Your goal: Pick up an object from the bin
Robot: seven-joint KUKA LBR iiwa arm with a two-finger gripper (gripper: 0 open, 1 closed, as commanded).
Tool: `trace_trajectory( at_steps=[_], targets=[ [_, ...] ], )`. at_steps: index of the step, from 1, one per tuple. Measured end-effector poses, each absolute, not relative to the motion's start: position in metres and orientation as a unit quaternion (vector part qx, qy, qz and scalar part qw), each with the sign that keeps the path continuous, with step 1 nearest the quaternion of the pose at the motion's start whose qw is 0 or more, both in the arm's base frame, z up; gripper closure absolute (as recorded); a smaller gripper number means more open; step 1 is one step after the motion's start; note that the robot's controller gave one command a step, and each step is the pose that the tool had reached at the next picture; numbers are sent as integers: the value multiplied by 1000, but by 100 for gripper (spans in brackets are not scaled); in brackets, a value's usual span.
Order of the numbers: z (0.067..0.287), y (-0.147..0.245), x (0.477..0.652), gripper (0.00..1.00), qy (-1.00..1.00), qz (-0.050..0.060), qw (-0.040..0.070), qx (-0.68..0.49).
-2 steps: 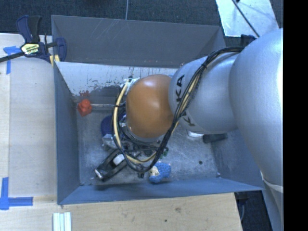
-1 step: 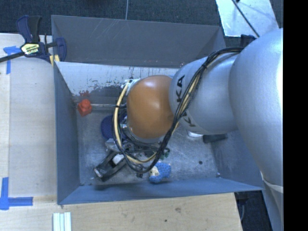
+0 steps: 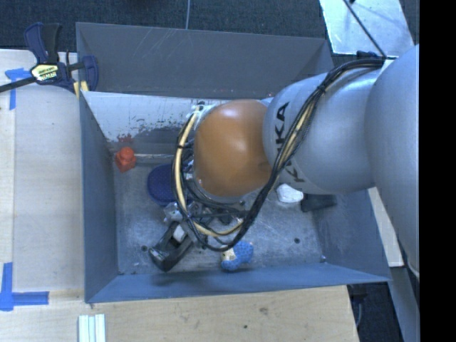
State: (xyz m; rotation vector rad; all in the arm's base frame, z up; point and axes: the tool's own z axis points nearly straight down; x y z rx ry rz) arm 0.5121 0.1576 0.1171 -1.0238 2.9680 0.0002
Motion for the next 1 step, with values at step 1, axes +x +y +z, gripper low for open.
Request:
trace_trajectory(
  at_steps=[1],
  targets=[
    [154,157,511,100,946,0,-1,-324]
  ],
)
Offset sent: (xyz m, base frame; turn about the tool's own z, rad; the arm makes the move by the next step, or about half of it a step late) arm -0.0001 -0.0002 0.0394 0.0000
